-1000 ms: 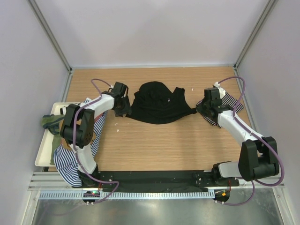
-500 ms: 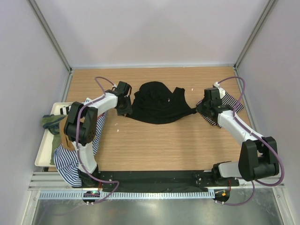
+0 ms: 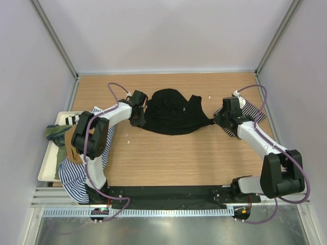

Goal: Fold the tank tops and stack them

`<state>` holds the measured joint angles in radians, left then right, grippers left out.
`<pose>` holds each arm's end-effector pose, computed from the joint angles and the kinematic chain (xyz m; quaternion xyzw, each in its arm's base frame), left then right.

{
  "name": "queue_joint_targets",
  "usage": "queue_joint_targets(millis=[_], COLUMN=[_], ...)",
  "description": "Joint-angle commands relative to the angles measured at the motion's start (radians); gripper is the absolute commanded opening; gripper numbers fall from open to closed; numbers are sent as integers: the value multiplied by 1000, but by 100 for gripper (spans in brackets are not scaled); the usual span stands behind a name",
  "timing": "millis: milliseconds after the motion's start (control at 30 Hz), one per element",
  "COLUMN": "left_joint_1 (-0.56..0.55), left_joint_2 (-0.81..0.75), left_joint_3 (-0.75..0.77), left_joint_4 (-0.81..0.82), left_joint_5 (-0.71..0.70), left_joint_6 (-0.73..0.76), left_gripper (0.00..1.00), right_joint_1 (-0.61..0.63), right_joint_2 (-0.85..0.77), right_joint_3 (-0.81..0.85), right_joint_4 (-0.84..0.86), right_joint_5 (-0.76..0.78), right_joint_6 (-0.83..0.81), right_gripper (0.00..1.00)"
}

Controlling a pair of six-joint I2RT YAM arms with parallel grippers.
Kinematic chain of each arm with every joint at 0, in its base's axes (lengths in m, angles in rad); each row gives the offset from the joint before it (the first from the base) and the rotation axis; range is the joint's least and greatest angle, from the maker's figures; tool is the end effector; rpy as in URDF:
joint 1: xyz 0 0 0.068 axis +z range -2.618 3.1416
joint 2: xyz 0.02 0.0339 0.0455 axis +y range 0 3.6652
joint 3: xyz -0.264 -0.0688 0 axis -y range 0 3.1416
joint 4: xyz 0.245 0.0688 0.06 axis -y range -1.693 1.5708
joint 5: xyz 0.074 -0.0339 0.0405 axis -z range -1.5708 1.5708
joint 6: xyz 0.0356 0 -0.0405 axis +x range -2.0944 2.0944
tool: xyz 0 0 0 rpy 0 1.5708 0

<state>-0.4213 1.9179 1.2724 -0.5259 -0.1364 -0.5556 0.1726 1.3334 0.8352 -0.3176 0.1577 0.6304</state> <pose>0.3525 -0.1527 0.1616 -0.0791 0.9747 -0.0339 0.2061 0.2735 0.0420 0.2262 0.2386 0.8959 0.0762 0.3668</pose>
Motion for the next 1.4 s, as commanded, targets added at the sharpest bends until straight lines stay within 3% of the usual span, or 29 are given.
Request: queue_joint_targets(millis=[0,67,100,333,567,700,800,867,967,1133,1233,1367], left_joint_1=[-8,-8,-8,12,113,142,144,139,86,75,75,75], left_joint_2=[36,29,24,-68,-134,-216,-343,-434,-664,-1033,-1157,-1208], left_joint_3=[-70,-99,-107,-61,371,580,671,636,515,299,254,228], left_joint_4=[3,18,26,-16,-212,-307,-349,-315,-237,-131,-114,-100], left_joint_5=[43,46,46,23,107,60,32,29,-45,-54,-31,-22], left_joint_6=[-12,-13,-13,-3,-23,-46,-49,-43,6,3,-15,-41], left_gripper=[19,12,1,0,0,0,0,0,0,0,0,0], right_joint_1=[-2,-1,-2,-1,-4,-7,-5,-5,-5,-5,-4,-4], right_joint_2=[-59,-66,-68,-17,185,207,132,63,-156,-518,-640,-683], right_joint_3=[-5,-11,-15,44,421,672,741,733,633,473,423,397], right_joint_4=[25,26,26,46,-61,-150,-150,-130,-45,55,64,13], right_joint_5=[14,14,11,-18,-9,-17,-64,-98,-145,-286,-314,-281], right_joint_6=[-11,-9,-9,-24,-54,-89,-138,-182,-212,-239,-224,-201], right_gripper=[1,1,1,1,1,1,1,1,1,1,1,1])
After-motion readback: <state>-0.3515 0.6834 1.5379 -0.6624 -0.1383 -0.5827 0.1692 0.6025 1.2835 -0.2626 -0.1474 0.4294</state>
